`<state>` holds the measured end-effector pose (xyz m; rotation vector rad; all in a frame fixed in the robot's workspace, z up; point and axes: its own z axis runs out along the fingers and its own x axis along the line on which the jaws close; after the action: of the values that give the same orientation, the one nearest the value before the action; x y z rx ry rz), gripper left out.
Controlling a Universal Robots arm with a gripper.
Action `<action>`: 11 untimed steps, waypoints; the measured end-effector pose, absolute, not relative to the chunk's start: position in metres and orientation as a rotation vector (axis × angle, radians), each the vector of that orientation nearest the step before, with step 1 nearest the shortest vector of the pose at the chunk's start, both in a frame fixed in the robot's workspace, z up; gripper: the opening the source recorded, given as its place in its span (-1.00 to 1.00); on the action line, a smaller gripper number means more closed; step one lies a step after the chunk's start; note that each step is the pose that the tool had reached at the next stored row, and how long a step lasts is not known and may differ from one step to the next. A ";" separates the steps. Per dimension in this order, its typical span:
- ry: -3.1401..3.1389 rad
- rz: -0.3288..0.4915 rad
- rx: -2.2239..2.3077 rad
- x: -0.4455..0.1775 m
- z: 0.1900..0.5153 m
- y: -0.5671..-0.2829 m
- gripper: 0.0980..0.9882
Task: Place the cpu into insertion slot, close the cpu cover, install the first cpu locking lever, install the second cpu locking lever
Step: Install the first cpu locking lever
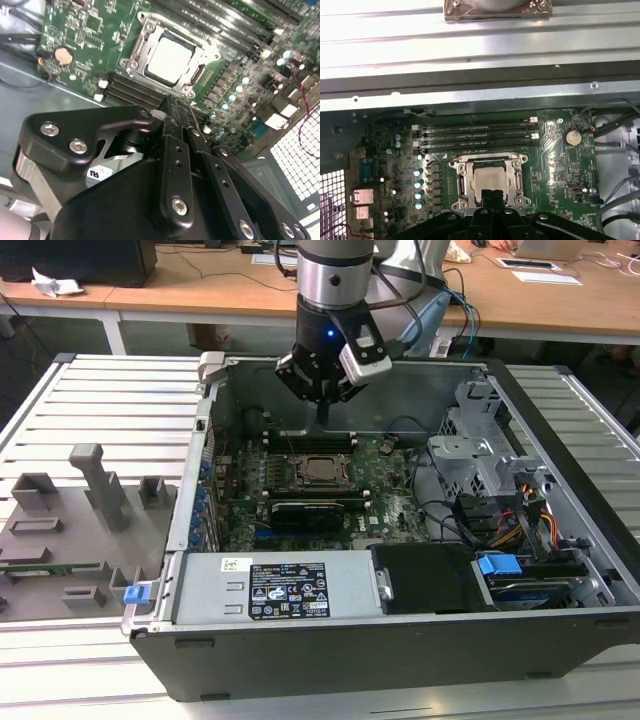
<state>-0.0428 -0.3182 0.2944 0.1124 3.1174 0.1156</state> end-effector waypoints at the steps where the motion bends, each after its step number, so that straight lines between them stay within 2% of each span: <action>1: 3.118 0.115 0.104 -0.045 0.294 -0.318 -0.98; 11: 3.123 0.117 0.005 -0.059 0.285 -0.318 -0.98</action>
<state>-0.0590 -0.3183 0.2854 0.0050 3.1228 0.1166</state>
